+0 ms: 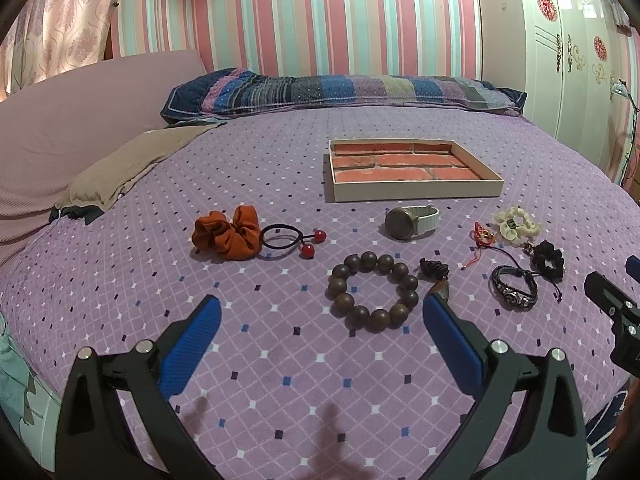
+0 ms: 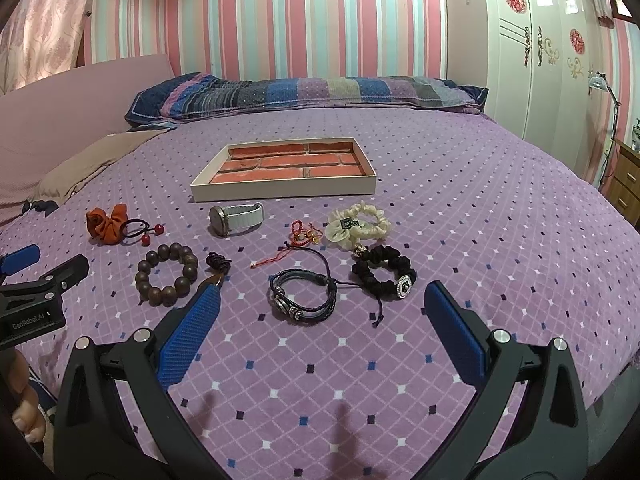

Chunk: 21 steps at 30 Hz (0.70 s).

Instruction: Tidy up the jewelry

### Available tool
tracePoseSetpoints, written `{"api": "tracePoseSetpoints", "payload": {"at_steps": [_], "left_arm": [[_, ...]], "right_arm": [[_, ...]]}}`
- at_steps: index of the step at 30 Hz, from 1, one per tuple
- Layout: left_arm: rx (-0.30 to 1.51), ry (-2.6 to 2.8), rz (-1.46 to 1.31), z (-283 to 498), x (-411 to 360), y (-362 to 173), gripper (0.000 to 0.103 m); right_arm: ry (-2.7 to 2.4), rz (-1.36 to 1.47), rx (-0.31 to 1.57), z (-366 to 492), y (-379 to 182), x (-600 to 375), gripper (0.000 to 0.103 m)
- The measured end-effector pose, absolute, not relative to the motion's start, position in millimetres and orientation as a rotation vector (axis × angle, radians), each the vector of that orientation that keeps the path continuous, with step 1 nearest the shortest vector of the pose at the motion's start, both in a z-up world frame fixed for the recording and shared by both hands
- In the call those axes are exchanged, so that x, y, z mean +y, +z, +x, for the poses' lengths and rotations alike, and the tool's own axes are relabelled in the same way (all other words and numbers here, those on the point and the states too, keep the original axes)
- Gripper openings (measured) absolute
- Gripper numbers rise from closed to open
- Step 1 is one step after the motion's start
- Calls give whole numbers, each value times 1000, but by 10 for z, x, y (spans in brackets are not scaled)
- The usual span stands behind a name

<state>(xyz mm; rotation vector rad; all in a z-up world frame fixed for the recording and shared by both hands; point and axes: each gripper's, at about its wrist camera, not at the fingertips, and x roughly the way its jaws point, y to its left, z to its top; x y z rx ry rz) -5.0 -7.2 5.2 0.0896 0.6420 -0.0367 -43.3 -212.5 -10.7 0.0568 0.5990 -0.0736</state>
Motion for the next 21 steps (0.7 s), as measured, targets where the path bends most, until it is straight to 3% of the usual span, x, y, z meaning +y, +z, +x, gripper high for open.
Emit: {"api": "tracePoseSetpoints", "payload": {"at_steps": [21], "left_arm": [[633, -54, 96, -64, -101, 36, 99]], "right_arm": [[-60, 56, 578, -465, -99, -2134, 99]]}}
